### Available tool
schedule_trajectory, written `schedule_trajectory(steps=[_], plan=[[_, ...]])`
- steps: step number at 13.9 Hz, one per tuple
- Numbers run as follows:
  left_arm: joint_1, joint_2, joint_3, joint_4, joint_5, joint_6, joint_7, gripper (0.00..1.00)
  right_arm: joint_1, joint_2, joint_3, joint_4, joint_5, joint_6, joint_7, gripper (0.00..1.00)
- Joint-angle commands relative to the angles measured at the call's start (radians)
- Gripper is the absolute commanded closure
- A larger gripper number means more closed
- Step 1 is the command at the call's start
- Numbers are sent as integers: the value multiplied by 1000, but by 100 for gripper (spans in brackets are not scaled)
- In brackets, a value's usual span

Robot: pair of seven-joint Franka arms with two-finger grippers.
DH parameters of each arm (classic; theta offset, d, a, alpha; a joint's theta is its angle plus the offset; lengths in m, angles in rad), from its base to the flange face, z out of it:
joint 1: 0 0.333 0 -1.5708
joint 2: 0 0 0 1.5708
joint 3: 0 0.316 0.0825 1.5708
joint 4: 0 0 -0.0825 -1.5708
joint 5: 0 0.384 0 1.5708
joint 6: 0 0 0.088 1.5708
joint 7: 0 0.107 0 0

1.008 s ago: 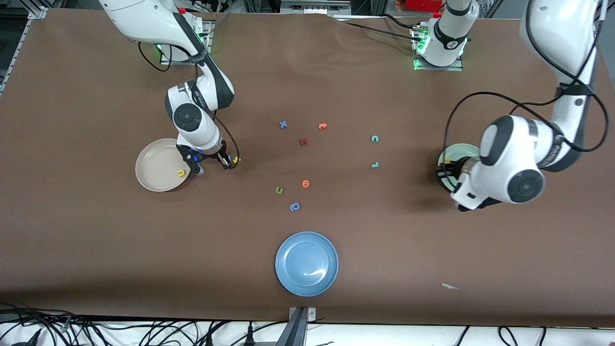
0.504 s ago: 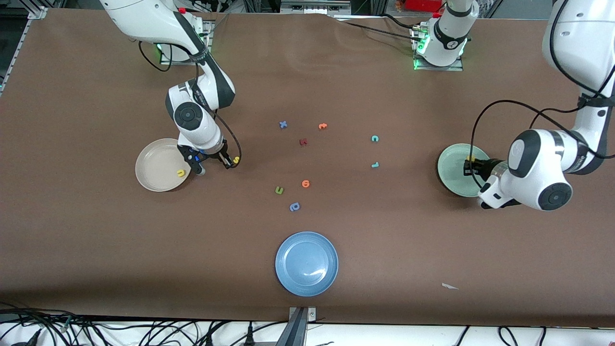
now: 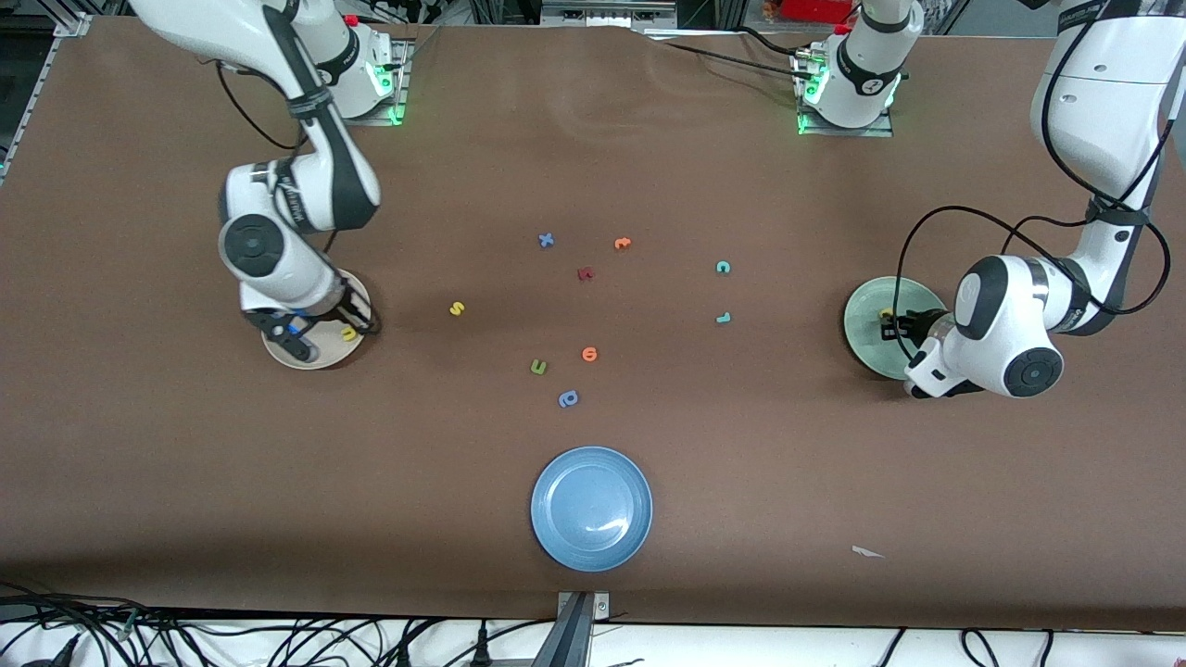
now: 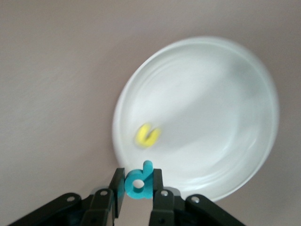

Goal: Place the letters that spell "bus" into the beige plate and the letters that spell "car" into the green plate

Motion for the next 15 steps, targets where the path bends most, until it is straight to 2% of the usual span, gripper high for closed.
schedule_trajectory(steps=[1,2,3,4,7,10,12,14,15], plan=[[5,-78,-19,-4,15,-19,15,0,-7,-7,-58,-48,5,-44,-130,77],[5,-102,-57,-4,-8,-25,1,0,-8,-7,-70,-49,7,-64,-142,76],[2,-122,-89,-6,-28,-27,-22,0,-8,1,-72,-46,9,-67,-142,45],[-3,-138,-122,-7,-30,-27,-86,0,-7,9,-69,-42,27,-67,-135,0],[-3,-138,-247,-20,-30,-10,-298,0,2,6,-63,-29,42,-72,-138,0],[-21,-113,-323,-32,-30,108,-486,0,18,22,15,34,42,-72,-138,0],[-67,-107,-329,-85,-28,224,-566,2,25,90,89,108,42,-72,-106,0],[-95,-84,-327,-133,-13,409,-696,2,32,113,156,117,42,-57,-2,1],[-115,-72,-326,-147,-2,436,-726,2,35,117,178,114,44,-28,23,7]])
